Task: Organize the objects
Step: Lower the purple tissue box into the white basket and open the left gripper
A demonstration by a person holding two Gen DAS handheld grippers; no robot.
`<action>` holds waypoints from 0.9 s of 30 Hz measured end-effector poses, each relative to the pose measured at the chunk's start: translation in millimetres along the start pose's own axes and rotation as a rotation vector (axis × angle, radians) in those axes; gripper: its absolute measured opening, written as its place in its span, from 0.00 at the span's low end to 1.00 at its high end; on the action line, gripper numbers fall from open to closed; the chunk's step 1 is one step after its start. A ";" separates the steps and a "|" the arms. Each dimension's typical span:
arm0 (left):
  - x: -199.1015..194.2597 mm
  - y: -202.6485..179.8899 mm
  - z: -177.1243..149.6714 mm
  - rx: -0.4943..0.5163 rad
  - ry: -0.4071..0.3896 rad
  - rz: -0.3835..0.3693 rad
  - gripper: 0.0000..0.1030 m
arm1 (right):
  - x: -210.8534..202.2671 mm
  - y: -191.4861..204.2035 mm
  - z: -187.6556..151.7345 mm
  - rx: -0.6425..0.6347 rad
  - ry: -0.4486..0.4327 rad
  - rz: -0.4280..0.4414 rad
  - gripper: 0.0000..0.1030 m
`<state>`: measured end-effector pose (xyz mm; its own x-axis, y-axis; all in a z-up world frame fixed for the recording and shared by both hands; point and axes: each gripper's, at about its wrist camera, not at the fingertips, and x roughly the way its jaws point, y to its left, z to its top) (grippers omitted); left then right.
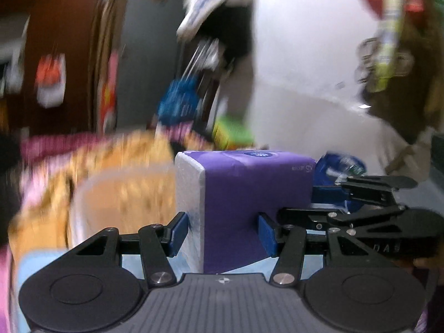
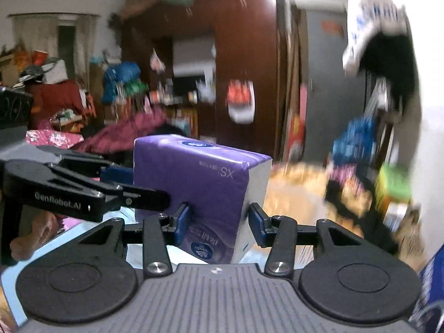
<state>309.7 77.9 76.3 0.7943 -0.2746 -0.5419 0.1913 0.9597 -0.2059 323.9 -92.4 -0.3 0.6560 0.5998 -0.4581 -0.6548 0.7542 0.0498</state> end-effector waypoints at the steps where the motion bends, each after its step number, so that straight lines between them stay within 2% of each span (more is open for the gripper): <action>1: 10.1 4.0 2.7 -0.021 0.051 0.013 0.57 | 9.8 -5.5 -0.8 0.020 0.041 0.003 0.48; 3: 28.9 9.2 2.4 -0.039 0.140 0.045 0.58 | 29.0 -10.2 2.1 0.055 0.129 0.009 0.48; 6: 43.6 22.0 -2.7 -0.073 0.219 0.057 0.58 | 45.3 -14.8 0.1 0.073 0.240 0.015 0.48; 8: 46.2 29.9 -5.6 -0.095 0.234 0.053 0.57 | 50.4 -19.9 5.2 0.080 0.291 0.018 0.48; 10: 39.9 29.3 -9.8 -0.090 0.209 0.062 0.57 | 49.6 -17.4 4.6 0.088 0.300 0.015 0.48; 12: 26.1 24.4 -10.2 -0.088 0.148 0.064 0.61 | 43.0 -18.4 8.5 0.083 0.257 -0.005 0.51; 13: 17.9 21.4 -9.9 -0.080 0.107 0.064 0.70 | 33.8 -17.9 9.7 0.083 0.211 -0.023 0.55; 14: 7.5 20.9 -9.8 -0.077 0.062 0.055 0.74 | 26.3 -18.5 13.7 0.082 0.167 -0.043 0.71; 15: -5.8 19.2 -11.9 -0.082 0.002 0.030 0.86 | 13.1 -17.5 15.5 0.076 0.106 -0.068 0.92; 16: -17.5 17.8 -14.5 -0.082 -0.050 0.023 0.98 | -1.9 -16.8 16.1 0.071 0.040 -0.090 0.99; 19: -54.7 6.8 -30.7 -0.042 -0.180 0.029 1.00 | -46.0 -18.4 8.5 0.088 -0.096 -0.096 1.00; 22: -80.4 -8.4 -60.2 -0.005 -0.252 0.039 1.00 | -80.9 -14.6 -14.6 0.087 -0.163 -0.107 1.00; 27: -111.5 -41.8 -130.3 0.085 -0.356 0.113 1.00 | -126.2 -0.3 -96.4 0.085 -0.257 -0.123 1.00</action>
<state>138.0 60.6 39.2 0.9608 -0.1434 -0.2372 0.1267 0.9884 -0.0843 205.2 -194.1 -28.0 0.8092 0.5423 -0.2260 -0.5377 0.8386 0.0873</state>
